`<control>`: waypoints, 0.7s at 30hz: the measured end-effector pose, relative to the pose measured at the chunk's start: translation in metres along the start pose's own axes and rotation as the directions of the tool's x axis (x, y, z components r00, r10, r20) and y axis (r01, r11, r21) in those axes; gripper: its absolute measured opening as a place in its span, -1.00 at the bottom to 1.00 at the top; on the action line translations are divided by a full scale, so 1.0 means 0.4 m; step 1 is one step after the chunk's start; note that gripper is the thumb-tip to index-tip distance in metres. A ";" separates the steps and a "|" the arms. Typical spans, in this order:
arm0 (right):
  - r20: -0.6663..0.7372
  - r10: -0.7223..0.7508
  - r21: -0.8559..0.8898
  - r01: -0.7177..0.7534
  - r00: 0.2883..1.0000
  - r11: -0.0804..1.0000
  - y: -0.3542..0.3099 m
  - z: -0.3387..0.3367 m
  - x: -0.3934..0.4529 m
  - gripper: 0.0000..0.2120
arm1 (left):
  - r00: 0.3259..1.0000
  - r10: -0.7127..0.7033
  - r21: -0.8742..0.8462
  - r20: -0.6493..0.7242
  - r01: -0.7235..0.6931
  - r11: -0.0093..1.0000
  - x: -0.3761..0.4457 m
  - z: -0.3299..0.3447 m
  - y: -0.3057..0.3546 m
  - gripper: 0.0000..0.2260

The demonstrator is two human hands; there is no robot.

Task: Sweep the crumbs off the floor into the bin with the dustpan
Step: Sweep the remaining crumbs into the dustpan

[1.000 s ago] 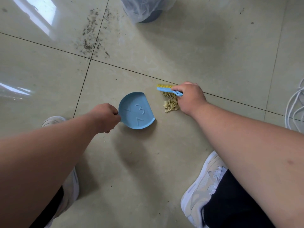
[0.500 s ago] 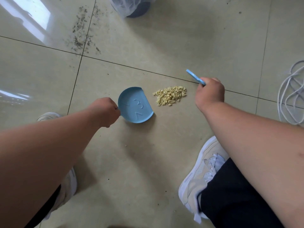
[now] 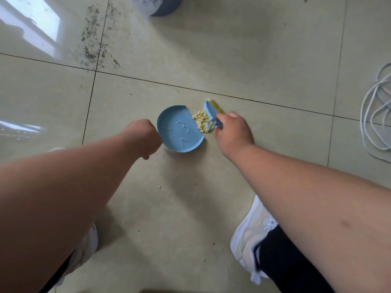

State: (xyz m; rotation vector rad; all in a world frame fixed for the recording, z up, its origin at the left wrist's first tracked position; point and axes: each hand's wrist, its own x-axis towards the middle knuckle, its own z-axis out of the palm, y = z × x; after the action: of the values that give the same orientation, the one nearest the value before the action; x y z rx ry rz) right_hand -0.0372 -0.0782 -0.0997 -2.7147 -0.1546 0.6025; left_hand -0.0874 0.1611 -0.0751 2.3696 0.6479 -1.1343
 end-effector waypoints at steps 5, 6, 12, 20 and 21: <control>0.133 -0.138 -0.017 0.142 0.981 0.990 -0.092 0.060 -0.045 -0.76 | 1.000 0.011 0.055 0.017 -0.012 0.998 0.000 -0.001 -0.003 -0.72; 0.153 -0.168 -0.013 0.172 0.974 0.985 -0.107 0.070 -0.056 -0.74 | 1.000 0.010 0.037 0.007 -0.010 0.999 0.001 0.000 -0.006 -0.72; 0.104 -0.277 0.032 0.275 0.955 0.961 -0.142 0.083 -0.079 -0.75 | 0.998 0.047 0.002 -0.042 -0.047 0.999 0.016 0.010 -0.033 -0.75; -0.195 -0.012 0.092 0.030 0.981 0.995 -0.058 -0.027 0.057 -0.72 | 0.998 0.037 -0.087 -0.052 -0.042 0.995 0.021 0.010 -0.117 -0.75; -0.215 0.030 0.061 -0.017 0.976 0.998 -0.042 -0.039 0.076 -0.72 | 0.998 0.031 -0.093 -0.055 -0.036 0.995 0.024 0.009 -0.129 -0.75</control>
State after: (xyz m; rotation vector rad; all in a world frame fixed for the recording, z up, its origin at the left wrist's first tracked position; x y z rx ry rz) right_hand -0.0035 -0.0619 -0.0922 -2.7051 -0.0479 0.3088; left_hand -0.1140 0.2023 -0.0940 2.3289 0.6615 -1.0075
